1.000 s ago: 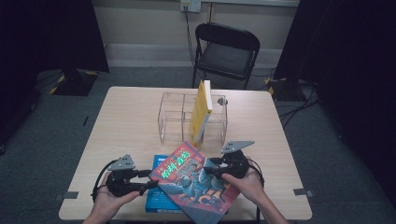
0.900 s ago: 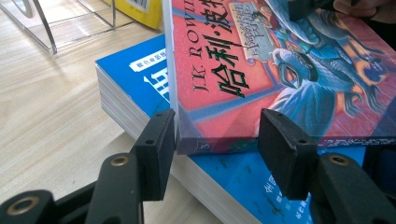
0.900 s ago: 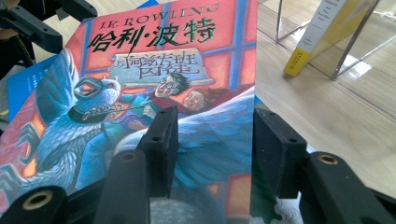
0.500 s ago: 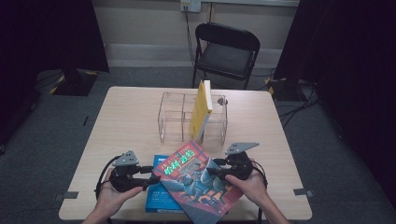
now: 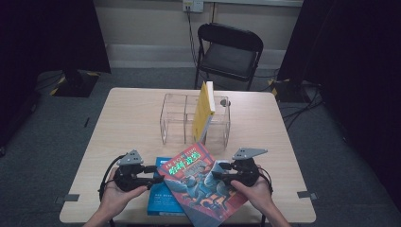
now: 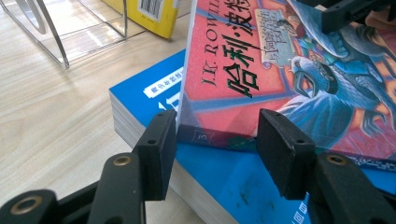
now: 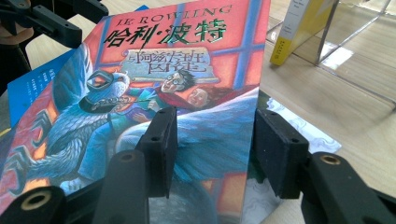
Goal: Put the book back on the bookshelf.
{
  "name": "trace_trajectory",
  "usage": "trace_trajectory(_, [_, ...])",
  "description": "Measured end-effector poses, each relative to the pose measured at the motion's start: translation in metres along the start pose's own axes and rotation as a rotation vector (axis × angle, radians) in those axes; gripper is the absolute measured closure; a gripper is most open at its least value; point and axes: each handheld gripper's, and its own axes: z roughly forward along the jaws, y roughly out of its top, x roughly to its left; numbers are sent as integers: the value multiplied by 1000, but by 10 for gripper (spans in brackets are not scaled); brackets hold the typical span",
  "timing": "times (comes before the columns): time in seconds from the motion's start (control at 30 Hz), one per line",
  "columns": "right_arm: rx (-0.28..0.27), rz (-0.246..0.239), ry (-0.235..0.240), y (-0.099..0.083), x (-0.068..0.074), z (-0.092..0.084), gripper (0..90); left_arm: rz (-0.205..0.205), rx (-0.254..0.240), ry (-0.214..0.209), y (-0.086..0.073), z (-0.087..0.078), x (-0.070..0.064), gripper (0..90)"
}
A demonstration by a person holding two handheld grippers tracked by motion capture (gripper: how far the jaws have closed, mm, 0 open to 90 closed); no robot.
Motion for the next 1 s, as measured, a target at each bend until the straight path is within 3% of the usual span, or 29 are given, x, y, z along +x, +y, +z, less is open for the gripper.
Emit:
trace_trajectory(0.6, [-22,35,-30,-18,8,-16,489,3,10,50,19,16,8,474])
trace_trajectory(0.83, [-30,35,-47,-21,12,-18,479,-12,-8,65,21,20,10,473])
trace_trajectory(1.0, [-40,47,-30,-23,10,-18,478,-17,-5,72,19,20,9,473])
